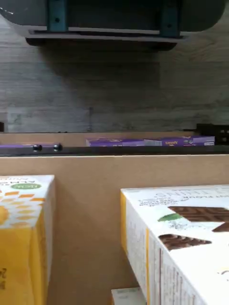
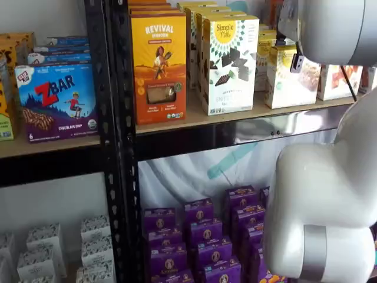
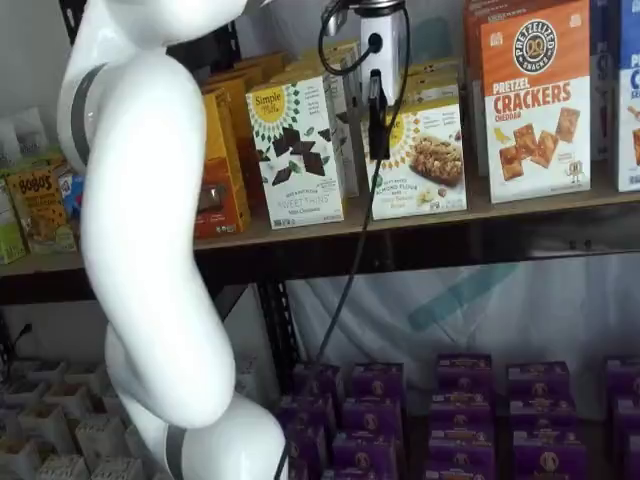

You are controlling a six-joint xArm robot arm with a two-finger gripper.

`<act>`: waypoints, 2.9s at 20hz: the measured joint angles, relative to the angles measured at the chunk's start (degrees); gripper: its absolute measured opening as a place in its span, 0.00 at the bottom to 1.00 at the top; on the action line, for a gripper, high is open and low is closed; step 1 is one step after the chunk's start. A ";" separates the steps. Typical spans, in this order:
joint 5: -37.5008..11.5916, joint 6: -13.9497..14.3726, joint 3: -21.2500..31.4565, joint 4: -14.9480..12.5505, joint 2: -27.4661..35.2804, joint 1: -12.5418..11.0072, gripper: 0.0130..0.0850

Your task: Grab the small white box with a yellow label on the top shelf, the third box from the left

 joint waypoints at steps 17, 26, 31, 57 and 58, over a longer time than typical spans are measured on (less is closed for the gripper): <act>-0.93 0.27 -0.65 -0.68 0.57 0.42 0.67; -1.55 0.17 -0.10 -0.35 0.14 0.31 0.56; -1.72 0.21 0.22 -0.23 -0.12 0.34 0.39; 1.28 -0.19 0.30 -0.17 -1.29 -0.35 0.22; 1.83 -0.19 0.30 -0.19 -1.48 -0.39 0.22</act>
